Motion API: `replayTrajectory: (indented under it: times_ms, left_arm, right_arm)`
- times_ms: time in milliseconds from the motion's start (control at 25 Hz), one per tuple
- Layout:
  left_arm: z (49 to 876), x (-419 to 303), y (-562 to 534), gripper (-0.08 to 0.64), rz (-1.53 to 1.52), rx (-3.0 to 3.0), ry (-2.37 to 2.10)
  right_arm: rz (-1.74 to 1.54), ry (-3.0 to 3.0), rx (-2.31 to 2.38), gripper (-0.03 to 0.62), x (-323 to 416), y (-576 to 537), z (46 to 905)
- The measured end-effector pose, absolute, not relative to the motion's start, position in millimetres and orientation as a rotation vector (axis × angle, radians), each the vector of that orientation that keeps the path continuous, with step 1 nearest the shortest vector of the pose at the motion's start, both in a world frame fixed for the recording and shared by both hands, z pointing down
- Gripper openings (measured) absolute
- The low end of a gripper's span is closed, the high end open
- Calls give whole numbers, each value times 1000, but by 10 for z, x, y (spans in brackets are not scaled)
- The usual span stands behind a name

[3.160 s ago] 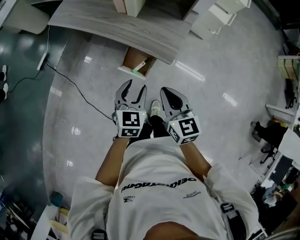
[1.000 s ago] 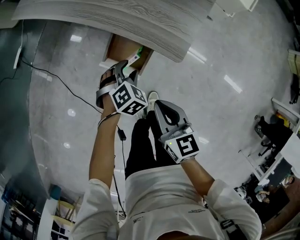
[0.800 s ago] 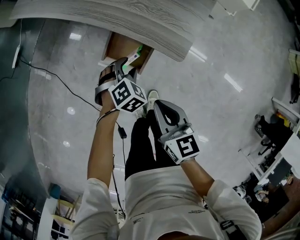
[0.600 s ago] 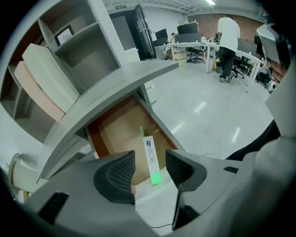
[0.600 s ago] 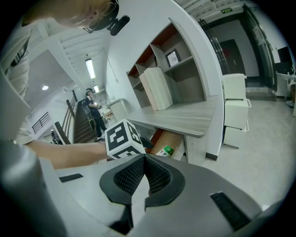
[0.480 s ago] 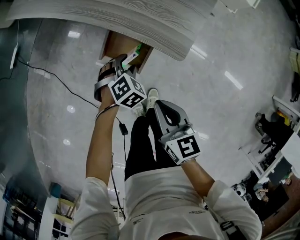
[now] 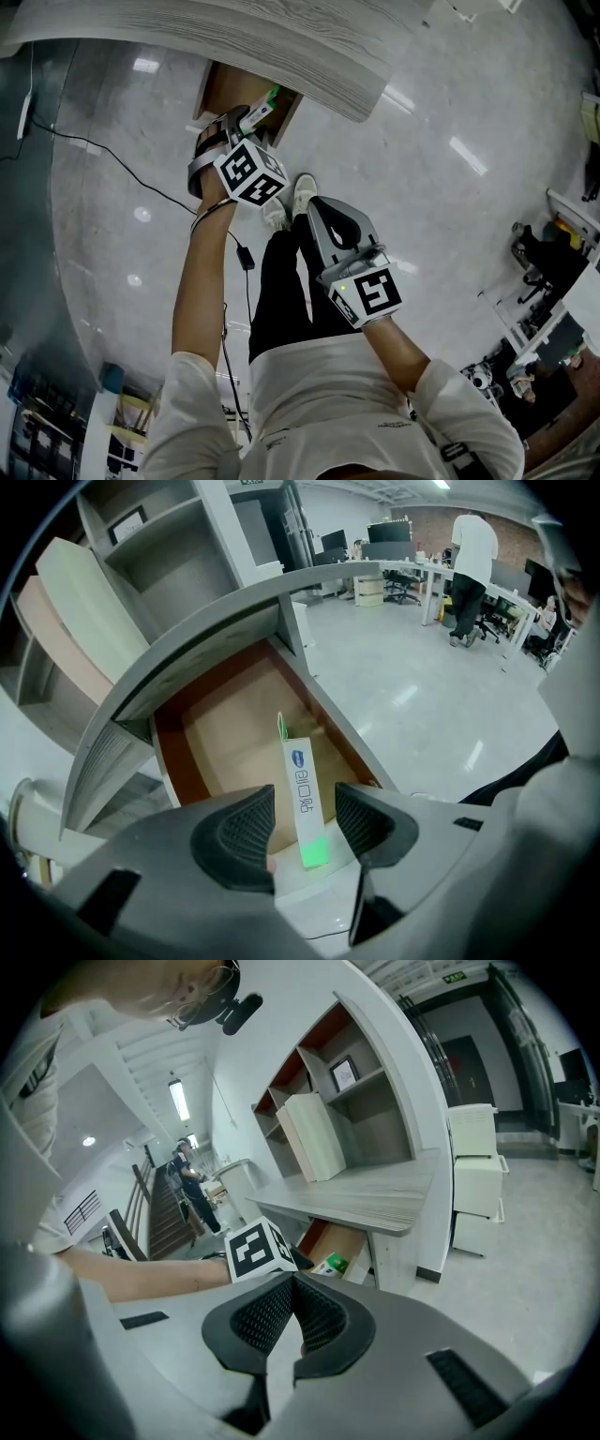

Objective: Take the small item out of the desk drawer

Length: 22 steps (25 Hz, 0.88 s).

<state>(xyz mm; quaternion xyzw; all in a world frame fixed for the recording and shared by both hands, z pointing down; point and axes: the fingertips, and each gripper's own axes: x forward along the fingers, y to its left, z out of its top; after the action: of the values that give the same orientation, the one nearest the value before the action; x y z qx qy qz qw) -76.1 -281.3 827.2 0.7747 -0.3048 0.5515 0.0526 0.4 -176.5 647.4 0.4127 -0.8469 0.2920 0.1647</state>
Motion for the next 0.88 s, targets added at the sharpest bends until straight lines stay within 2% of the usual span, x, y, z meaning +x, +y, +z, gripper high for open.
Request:
replayTrajectory:
  times_ms: [480, 880]
  left_arm:
    - [8397, -743, -2891, 190, 1669, 2322, -948]
    - [8420, -758, -2885, 107, 1675, 2302, -965]
  right_arm:
    - [858, -2383, 1196, 31, 164, -1781, 6596]
    - [867, -2381, 1199, 31, 171, -1767, 6593]
